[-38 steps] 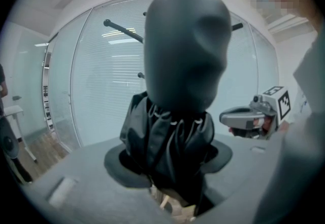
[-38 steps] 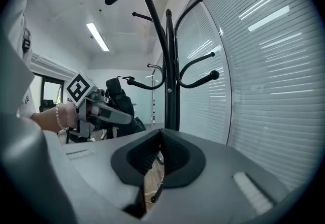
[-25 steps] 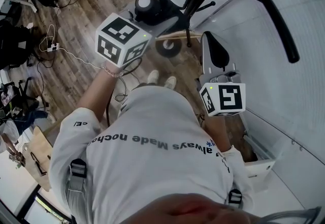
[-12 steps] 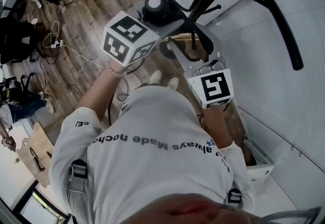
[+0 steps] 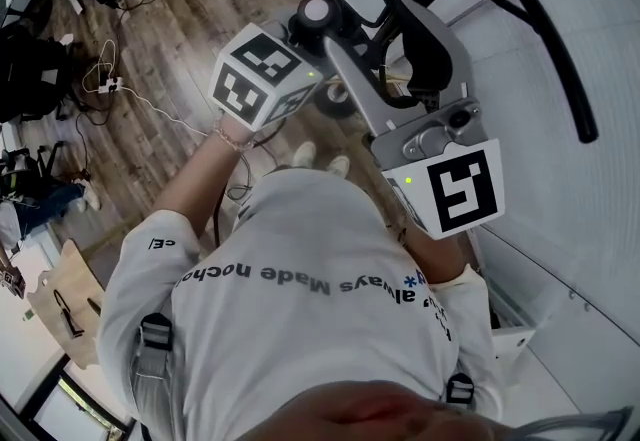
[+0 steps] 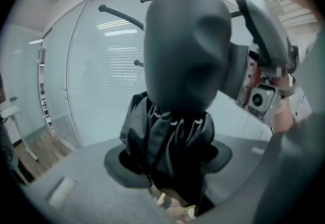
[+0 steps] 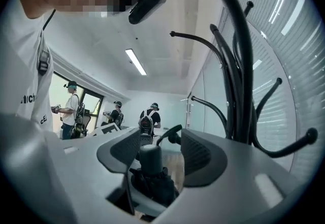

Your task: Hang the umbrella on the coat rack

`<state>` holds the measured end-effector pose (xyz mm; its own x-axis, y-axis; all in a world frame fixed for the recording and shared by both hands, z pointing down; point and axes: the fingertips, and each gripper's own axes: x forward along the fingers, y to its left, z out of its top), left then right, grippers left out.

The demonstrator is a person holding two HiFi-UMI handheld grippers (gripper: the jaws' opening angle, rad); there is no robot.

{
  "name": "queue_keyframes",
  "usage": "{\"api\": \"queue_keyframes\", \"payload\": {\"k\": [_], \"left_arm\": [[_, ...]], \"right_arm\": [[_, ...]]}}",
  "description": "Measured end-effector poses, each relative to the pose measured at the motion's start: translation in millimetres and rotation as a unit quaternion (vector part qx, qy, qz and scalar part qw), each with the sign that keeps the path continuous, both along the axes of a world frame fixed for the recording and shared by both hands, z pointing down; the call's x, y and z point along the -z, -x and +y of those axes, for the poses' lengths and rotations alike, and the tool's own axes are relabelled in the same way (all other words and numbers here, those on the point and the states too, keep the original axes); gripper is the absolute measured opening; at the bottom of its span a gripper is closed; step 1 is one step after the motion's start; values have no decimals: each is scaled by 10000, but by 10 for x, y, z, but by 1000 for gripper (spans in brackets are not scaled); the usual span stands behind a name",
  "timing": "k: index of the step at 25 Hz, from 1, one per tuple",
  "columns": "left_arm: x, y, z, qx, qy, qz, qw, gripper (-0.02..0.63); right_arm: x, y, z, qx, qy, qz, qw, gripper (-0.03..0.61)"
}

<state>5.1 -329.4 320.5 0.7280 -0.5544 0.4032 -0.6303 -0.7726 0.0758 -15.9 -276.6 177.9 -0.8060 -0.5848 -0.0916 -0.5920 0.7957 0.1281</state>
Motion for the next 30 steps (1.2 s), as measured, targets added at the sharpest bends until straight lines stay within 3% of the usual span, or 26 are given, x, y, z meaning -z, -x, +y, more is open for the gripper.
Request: {"api": "queue_keyframes", "payload": {"k": [8,30], "left_arm": [[-25,11,10,-24,25,0,10000,241],[-214,-42,-37,-94,144,-21,9998,242]], "right_arm": [[284,324,-89,196,-352,-34,9992,258],[-14,306,-341,94,-33,382,9992,261]]}}
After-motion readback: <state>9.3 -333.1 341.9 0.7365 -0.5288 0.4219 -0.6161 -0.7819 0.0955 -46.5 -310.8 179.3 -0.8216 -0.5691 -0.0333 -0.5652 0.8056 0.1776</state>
